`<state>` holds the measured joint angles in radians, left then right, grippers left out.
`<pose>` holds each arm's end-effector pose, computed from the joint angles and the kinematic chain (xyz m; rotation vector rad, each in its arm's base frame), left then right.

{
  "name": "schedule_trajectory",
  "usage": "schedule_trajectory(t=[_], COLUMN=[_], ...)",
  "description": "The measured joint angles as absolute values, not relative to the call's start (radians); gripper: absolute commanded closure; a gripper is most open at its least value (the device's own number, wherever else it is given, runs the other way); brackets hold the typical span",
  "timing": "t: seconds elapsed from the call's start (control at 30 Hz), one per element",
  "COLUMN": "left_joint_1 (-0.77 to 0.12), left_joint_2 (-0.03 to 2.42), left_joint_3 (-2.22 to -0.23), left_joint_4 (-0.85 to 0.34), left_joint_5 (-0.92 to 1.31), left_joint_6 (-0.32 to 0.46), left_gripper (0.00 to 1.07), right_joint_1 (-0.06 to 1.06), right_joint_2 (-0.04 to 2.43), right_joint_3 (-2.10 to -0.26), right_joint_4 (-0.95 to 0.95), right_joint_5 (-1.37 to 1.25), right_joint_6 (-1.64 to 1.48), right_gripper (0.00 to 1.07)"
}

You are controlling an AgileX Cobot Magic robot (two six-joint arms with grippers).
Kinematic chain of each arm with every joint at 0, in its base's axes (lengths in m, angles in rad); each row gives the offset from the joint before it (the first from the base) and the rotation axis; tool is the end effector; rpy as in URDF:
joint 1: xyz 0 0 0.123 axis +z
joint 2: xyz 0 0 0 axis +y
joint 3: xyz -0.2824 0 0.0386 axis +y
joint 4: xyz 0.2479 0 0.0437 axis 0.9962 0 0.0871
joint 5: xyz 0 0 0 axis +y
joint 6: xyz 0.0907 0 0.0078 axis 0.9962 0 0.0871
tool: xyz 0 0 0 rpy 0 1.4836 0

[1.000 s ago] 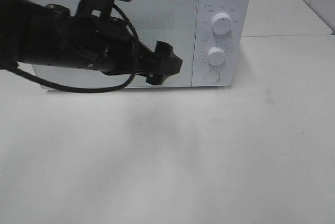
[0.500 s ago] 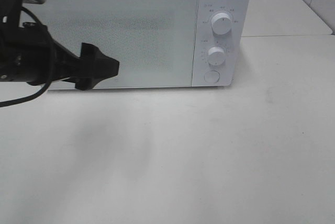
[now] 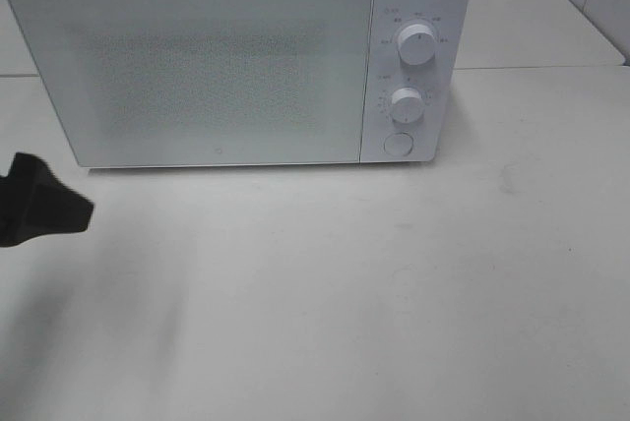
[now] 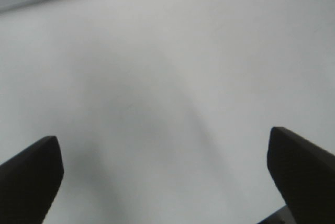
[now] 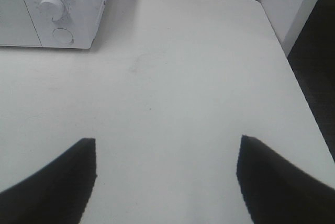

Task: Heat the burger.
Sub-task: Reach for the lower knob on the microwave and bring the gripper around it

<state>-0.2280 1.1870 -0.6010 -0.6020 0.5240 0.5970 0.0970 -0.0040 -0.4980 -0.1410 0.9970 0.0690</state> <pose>0.2006 -0.0731 0.2279 0.4768 2.4648 -0.4295 -0.0021 -0.0110 0.2825 -0.0263 1.9714 -0.0586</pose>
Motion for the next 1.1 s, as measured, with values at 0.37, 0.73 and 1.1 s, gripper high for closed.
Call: schedule_trajectory(t=[0.37,0.73,1.1], left_joint_1=[-0.198,-0.198,-0.198], left_joint_2=[0.859,0.553,0.417], left_joint_3=[-0.601,-0.563,-0.529], left_joint_4=[-0.125,-0.068,-0.057], left_joint_5=[0.878,1.01,1.066], left_joint_6=[0.105,0.069,0.051], left_gripper=[0.07,0.08,0.08], right_joint_1=[0.097,0.097,0.097], right_joint_2=[-0.004,-0.004,-0.004], right_joint_3=[-0.498,-0.498,-0.498], right_joint_4=[-0.141,-0.141,-0.141], right_joint_5=[0.997,0.997,0.997], right_joint_6=[0.069,0.069,0.069], right_gripper=[0.34,0.34,0.34])
